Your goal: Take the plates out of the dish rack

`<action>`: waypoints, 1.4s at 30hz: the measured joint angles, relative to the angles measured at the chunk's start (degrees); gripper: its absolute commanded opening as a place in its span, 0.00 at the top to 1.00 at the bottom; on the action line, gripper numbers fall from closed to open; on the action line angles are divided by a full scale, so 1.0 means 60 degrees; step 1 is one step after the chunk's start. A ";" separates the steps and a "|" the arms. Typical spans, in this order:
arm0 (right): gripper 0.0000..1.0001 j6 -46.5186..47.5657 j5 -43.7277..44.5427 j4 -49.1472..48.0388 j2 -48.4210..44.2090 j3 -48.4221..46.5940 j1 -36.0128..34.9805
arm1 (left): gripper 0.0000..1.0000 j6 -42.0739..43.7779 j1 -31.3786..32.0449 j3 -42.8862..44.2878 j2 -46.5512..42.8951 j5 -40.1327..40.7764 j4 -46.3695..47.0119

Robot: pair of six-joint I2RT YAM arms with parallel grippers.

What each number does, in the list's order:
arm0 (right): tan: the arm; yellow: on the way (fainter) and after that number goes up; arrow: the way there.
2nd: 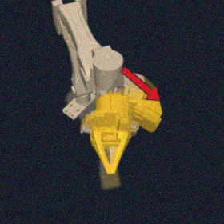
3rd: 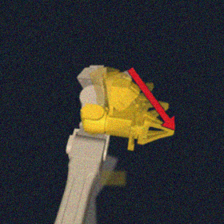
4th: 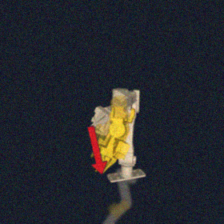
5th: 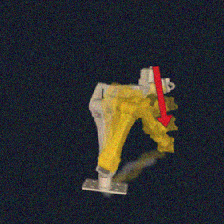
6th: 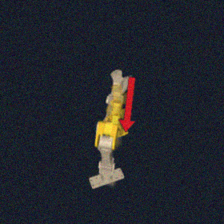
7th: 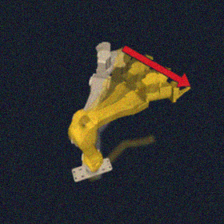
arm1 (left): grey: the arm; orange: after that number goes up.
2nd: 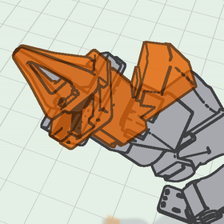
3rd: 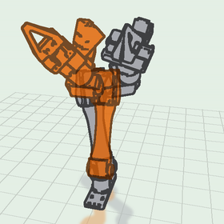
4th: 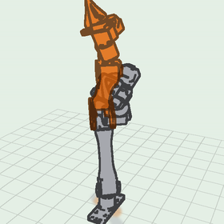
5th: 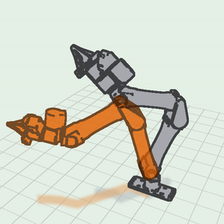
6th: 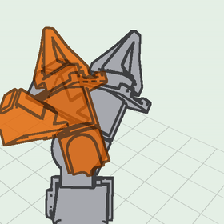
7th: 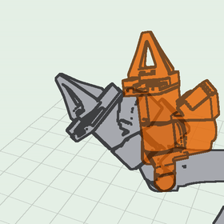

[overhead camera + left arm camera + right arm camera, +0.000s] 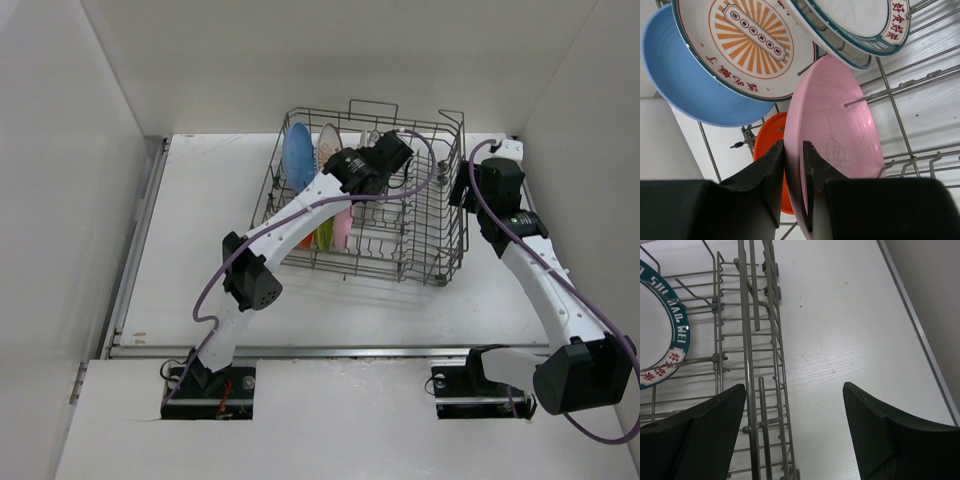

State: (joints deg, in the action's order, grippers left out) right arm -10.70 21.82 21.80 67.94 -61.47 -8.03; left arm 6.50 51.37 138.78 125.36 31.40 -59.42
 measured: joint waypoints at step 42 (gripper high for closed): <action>1.00 0.3523 0.0805 -0.2277 0.2466 -0.1056 -0.0091 | 1.00 -0.0448 -0.7366 -0.1825 -0.4903 -0.2885 0.0608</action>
State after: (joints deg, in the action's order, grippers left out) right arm 10.44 26.65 8.14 82.74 -67.81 -8.58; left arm 3.81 7.18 127.83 95.94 14.09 -55.77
